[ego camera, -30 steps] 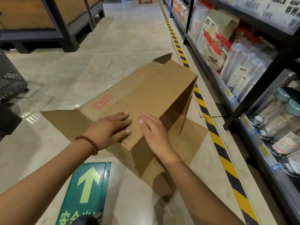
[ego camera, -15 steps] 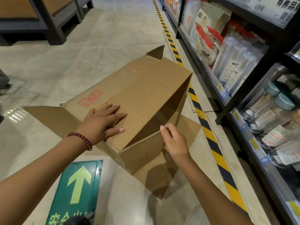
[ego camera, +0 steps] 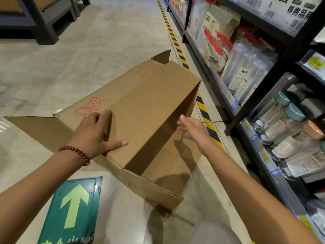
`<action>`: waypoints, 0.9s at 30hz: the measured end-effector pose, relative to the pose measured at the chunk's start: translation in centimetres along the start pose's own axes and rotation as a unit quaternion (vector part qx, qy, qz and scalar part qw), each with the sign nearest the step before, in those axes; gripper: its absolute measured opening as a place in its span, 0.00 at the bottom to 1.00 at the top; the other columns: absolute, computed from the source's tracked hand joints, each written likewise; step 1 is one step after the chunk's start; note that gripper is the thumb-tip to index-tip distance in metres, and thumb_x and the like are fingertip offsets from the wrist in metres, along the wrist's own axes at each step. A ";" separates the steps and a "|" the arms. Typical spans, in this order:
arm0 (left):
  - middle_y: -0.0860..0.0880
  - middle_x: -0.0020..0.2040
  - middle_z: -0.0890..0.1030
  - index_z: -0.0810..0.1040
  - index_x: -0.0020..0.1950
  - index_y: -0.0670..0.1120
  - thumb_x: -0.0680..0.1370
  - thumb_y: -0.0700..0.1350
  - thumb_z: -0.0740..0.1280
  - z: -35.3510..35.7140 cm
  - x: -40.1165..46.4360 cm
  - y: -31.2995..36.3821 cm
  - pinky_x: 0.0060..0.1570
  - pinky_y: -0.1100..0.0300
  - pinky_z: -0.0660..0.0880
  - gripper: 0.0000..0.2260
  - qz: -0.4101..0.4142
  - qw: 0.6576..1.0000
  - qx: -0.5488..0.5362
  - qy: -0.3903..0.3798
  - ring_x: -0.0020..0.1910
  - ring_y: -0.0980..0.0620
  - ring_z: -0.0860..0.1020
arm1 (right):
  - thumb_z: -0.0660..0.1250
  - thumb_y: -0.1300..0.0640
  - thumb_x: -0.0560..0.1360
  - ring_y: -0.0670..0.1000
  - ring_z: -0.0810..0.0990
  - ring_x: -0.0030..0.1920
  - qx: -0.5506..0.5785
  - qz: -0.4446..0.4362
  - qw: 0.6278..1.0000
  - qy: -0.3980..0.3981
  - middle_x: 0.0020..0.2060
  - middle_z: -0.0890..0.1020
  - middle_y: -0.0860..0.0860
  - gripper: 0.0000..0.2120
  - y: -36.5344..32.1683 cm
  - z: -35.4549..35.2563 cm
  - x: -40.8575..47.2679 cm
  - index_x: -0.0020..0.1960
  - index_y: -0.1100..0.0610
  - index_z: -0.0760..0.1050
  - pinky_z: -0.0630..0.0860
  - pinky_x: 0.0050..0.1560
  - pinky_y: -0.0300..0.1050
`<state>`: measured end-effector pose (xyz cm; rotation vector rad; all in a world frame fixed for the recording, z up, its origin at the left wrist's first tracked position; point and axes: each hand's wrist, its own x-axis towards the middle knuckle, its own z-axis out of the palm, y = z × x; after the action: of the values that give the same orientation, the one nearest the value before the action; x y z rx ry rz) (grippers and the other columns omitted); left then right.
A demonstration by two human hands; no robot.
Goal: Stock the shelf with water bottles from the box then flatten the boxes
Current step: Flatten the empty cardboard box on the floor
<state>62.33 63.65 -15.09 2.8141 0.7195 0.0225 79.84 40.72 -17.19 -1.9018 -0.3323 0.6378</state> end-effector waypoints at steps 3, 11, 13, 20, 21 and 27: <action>0.42 0.62 0.68 0.57 0.74 0.49 0.55 0.73 0.62 -0.5 -1.1 -0.3 0.53 0.50 0.72 0.52 -0.014 1.000 0.000 0.006 0.57 0.46 0.69 | 0.55 0.41 0.80 0.54 0.70 0.69 0.132 0.068 0.988 -0.037 0.73 0.65 0.51 0.29 -1.1 -0.3 3.3 0.76 0.53 0.58 0.68 0.66 0.56; 0.42 0.62 0.68 0.55 0.75 0.47 0.56 0.70 0.69 -2.1 -3.8 0.4 0.55 0.50 0.72 0.54 -0.024 0.999 0.034 0.035 0.58 0.45 0.67 | 0.60 0.43 0.78 0.57 0.61 0.74 0.122 0.071 0.973 0.184 0.76 0.59 0.52 0.34 1.7 -1.6 5.1 0.78 0.52 0.50 0.63 0.71 0.59; 0.42 0.63 0.68 0.52 0.76 0.46 0.56 0.70 0.70 -3.1 -4.5 1.0 0.56 0.50 0.72 0.56 -0.028 0.998 0.048 0.031 0.58 0.45 0.68 | 0.62 0.45 0.78 0.58 0.59 0.75 0.110 0.080 0.969 0.207 0.77 0.56 0.52 0.36 2.4 -3.1 4.9 0.78 0.51 0.46 0.60 0.72 0.59; 0.51 0.55 0.77 0.67 0.71 0.51 0.70 0.52 0.71 -8.6 -6.7 4.6 0.50 0.55 0.74 0.30 0.033 0.995 0.022 0.089 0.52 0.51 0.74 | 0.62 0.41 0.76 0.56 0.65 0.71 0.082 0.091 0.978 0.172 0.74 0.62 0.51 0.35 1.9 -4.6 3.0 0.77 0.50 0.51 0.67 0.68 0.59; 0.54 0.52 0.78 0.70 0.68 0.53 0.71 0.49 0.71 -9.4 -7.1 5.5 0.49 0.57 0.73 0.26 0.039 0.996 -0.017 0.074 0.51 0.53 0.75 | 0.61 0.41 0.77 0.55 0.68 0.69 0.085 0.080 0.980 0.160 0.72 0.64 0.50 0.33 1.5 -4.3 2.5 0.77 0.50 0.54 0.70 0.65 0.57; 0.56 0.47 0.81 0.68 0.61 0.57 0.68 0.60 0.59 -9.7 -10.4 12.0 0.47 0.58 0.77 0.23 0.211 0.970 0.075 -0.095 0.45 0.55 0.79 | 0.62 0.30 0.69 0.58 0.77 0.60 0.271 0.055 0.961 0.021 0.63 0.74 0.53 0.36 -2.4 -3.3 -1.8 0.71 0.46 0.64 0.77 0.57 0.58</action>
<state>58.15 50.65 -2.49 3.0034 0.0749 -0.2350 80.42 38.27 -13.48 -1.4089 -0.0139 0.6806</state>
